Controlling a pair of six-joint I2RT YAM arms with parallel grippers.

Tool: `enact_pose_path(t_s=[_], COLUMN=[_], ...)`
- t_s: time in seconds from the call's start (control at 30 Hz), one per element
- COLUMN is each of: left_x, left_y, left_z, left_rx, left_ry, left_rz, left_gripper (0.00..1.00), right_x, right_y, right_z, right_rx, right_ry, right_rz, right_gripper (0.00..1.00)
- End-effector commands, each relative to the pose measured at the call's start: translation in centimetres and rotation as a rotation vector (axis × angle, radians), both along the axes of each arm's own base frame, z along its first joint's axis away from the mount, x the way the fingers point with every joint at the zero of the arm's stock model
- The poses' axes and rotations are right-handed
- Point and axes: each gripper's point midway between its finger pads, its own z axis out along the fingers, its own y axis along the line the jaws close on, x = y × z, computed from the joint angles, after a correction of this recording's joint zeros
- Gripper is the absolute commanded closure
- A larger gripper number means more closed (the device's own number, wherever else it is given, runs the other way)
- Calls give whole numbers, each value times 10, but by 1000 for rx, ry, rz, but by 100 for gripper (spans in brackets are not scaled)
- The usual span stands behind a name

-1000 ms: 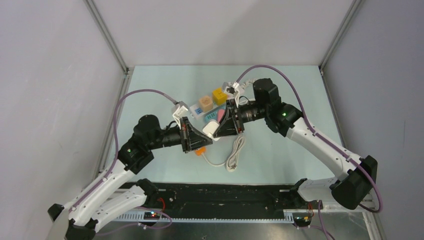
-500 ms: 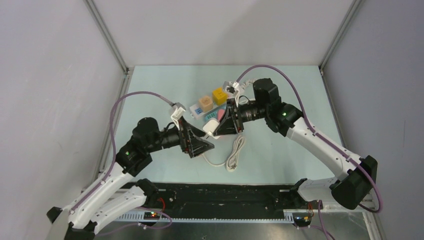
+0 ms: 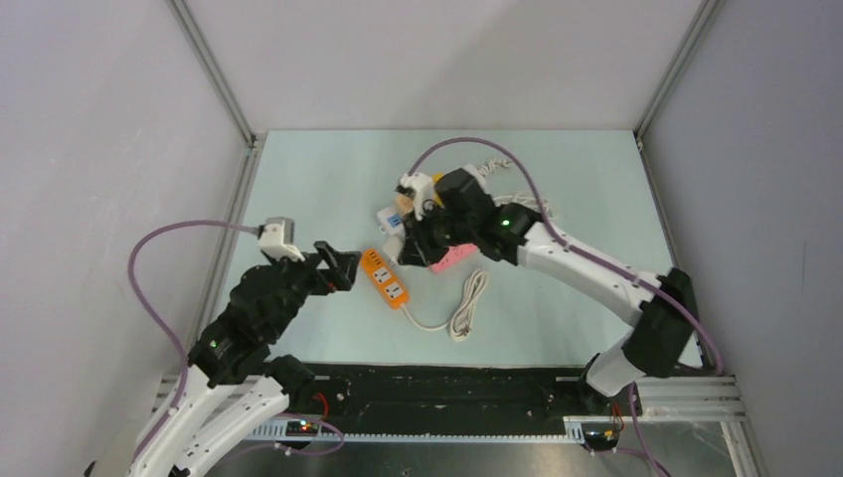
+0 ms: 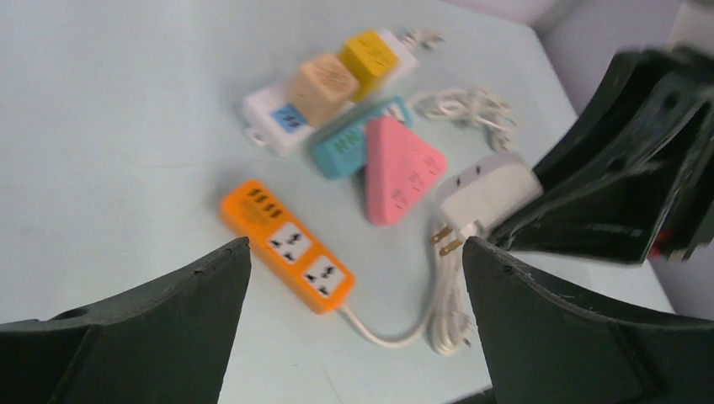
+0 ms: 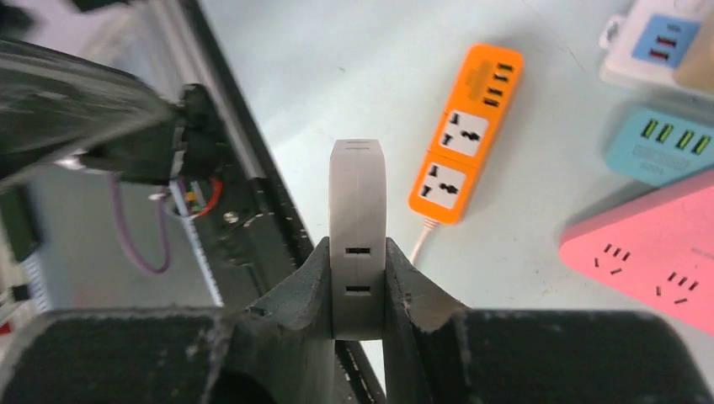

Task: Insert the plug

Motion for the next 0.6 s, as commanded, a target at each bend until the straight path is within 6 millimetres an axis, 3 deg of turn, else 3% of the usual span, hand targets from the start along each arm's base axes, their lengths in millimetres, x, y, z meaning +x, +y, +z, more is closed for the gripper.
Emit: enact_pose_path(t_s=[0.0, 0.3, 0.57], left_x=[4, -4, -16], left_y=[59, 106, 140], left_z=[0, -5, -4], left_rx=[54, 116, 66], left_ry=[-6, -15, -24], left_rz=[297, 506, 680], left_gripper=[0, 0, 0], right_x=[29, 21, 24], right_y=[6, 37, 48], right_z=[-37, -109, -141], right_rx=[-234, -526, -606], right_ry=[-67, -129, -202], right_rz=[-234, -305, -371], right_gripper=[100, 100, 100])
